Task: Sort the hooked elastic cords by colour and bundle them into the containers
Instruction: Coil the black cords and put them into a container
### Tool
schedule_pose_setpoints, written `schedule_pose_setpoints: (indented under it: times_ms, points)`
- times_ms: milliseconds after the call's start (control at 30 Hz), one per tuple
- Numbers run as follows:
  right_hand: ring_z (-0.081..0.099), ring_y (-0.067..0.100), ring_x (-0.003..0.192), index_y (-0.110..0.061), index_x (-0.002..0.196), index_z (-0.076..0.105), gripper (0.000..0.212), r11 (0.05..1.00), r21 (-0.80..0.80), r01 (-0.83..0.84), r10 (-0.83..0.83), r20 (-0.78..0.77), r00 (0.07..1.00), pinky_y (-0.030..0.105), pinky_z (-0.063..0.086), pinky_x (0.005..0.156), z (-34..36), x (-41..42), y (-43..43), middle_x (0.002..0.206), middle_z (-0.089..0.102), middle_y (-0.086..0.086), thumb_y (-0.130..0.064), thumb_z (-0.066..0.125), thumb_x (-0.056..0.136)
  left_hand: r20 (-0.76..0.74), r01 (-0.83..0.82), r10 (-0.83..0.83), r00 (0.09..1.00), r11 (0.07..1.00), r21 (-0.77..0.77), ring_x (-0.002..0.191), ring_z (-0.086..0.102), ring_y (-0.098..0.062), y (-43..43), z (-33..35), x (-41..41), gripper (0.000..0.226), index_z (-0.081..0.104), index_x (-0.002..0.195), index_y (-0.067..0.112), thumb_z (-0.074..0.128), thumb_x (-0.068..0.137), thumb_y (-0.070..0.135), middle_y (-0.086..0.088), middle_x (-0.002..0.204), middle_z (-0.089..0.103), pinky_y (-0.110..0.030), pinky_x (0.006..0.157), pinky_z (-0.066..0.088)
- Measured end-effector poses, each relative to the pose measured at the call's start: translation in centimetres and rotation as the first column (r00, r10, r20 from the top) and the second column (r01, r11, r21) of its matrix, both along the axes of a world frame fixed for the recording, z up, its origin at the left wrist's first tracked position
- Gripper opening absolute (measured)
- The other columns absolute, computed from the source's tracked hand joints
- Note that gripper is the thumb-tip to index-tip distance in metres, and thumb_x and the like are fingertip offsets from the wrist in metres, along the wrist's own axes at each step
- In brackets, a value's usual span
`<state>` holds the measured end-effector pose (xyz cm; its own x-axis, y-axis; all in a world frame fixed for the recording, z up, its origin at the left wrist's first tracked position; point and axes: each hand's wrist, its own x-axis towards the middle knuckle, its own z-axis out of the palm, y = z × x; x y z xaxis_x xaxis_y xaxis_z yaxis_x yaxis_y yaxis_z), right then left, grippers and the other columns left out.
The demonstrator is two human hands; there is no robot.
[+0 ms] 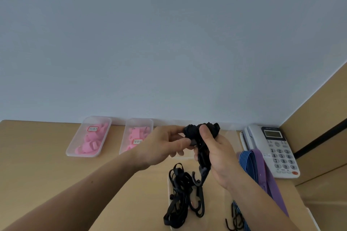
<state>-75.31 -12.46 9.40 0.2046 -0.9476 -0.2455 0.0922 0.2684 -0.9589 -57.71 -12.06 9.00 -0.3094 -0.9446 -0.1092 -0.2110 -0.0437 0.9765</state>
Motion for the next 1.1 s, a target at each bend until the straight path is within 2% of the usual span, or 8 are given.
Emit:
schedule_pose_setpoints:
  times_ms: [133,333,567,700,767,833,967,1100]
  points:
    - [0.055,0.012,0.053,-0.01,0.098,0.066,0.045,0.999,-0.019,-0.028,0.025,-0.15,0.988,0.024,0.044,0.049,0.2,0.2,0.2,0.058,0.065,-0.002,-0.051,0.048,0.088,-0.07,-0.102,0.106,0.992,0.993,0.063,0.064,0.056,-0.005,0.1,-0.7,-0.3,0.041,0.06,0.128,0.016,0.068,0.089,0.01,0.003,0.079,0.072,-0.025,0.066,0.044]
    - [0.051,0.011,0.048,-0.009,0.104,0.066,0.046,0.997,0.029,-0.071,0.075,-0.167,0.983,0.023,0.044,0.05,0.4,0.1,0.1,0.058,0.063,-0.003,-0.051,0.051,0.089,-0.111,-0.151,0.159,0.981,0.986,0.071,0.066,0.059,-0.008,0.0,-0.9,-0.5,0.041,0.057,0.121,0.017,0.071,0.085,0.002,0.004,0.066,0.06,-0.026,0.069,0.044]
    - [0.063,0.017,0.061,-0.001,0.094,0.069,0.043,0.991,0.113,0.078,-0.069,-0.088,0.994,0.032,0.048,0.052,-0.4,0.5,0.4,0.082,0.071,0.019,-0.043,0.064,0.086,0.322,-0.155,0.259,0.911,0.936,-0.316,0.062,0.051,0.0,0.1,-1.3,-1.1,0.048,0.049,0.13,0.029,0.07,0.087,0.021,0.013,0.076,0.061,-0.012,0.059,0.039]
    - [0.061,0.016,0.06,-0.002,0.09,0.071,0.044,0.995,0.089,0.036,-0.023,-0.148,0.989,0.033,0.042,0.051,-0.1,-0.3,0.3,0.076,0.07,0.014,-0.045,0.068,0.082,0.179,-0.077,0.123,0.976,0.967,-0.242,0.063,0.052,-0.004,-0.1,-1.6,0.0,0.047,0.049,0.125,0.035,0.073,0.086,0.021,0.016,0.067,0.058,-0.023,0.063,0.044]
    - [0.06,0.016,0.06,0.001,0.092,0.07,0.051,0.996,0.091,0.019,-0.004,-0.165,0.986,0.033,0.042,0.051,0.0,-0.6,0.3,0.075,0.068,0.012,-0.048,0.07,0.076,0.195,-0.021,0.068,0.978,0.972,-0.233,0.065,0.054,-0.008,-0.5,-1.5,0.6,0.048,0.048,0.123,0.039,0.071,0.087,0.02,0.016,0.066,0.057,-0.028,0.065,0.046]
    - [0.059,0.016,0.059,0.004,0.094,0.068,0.058,0.995,0.096,0.02,-0.004,-0.16,0.987,0.032,0.04,0.05,0.1,-0.8,0.2,0.073,0.067,0.011,-0.048,0.071,0.071,0.223,0.015,0.041,0.974,0.969,-0.245,0.066,0.055,-0.007,-0.8,-1.1,0.6,0.048,0.048,0.125,0.037,0.07,0.088,0.016,0.017,0.065,0.057,-0.026,0.065,0.046]
    - [0.057,0.016,0.058,0.009,0.098,0.066,0.065,0.996,0.085,0.005,0.005,-0.126,0.992,0.031,0.039,0.049,0.4,-0.9,0.0,0.073,0.064,0.01,-0.046,0.076,0.064,0.089,0.016,-0.002,0.996,0.986,-0.163,0.066,0.054,-0.008,-1.1,-0.9,0.8,0.047,0.053,0.128,0.024,0.07,0.087,0.008,0.014,0.066,0.055,-0.022,0.065,0.043]
    - [0.057,0.016,0.058,0.007,0.098,0.067,0.06,0.995,0.098,0.025,-0.017,-0.077,0.997,0.029,0.041,0.047,0.4,-0.6,0.1,0.074,0.062,0.012,-0.042,0.076,0.065,0.162,-0.004,0.044,0.986,0.972,-0.234,0.064,0.053,-0.007,-0.9,-1.0,0.5,0.047,0.052,0.128,0.026,0.07,0.087,0.012,0.016,0.064,0.053,-0.023,0.063,0.044]
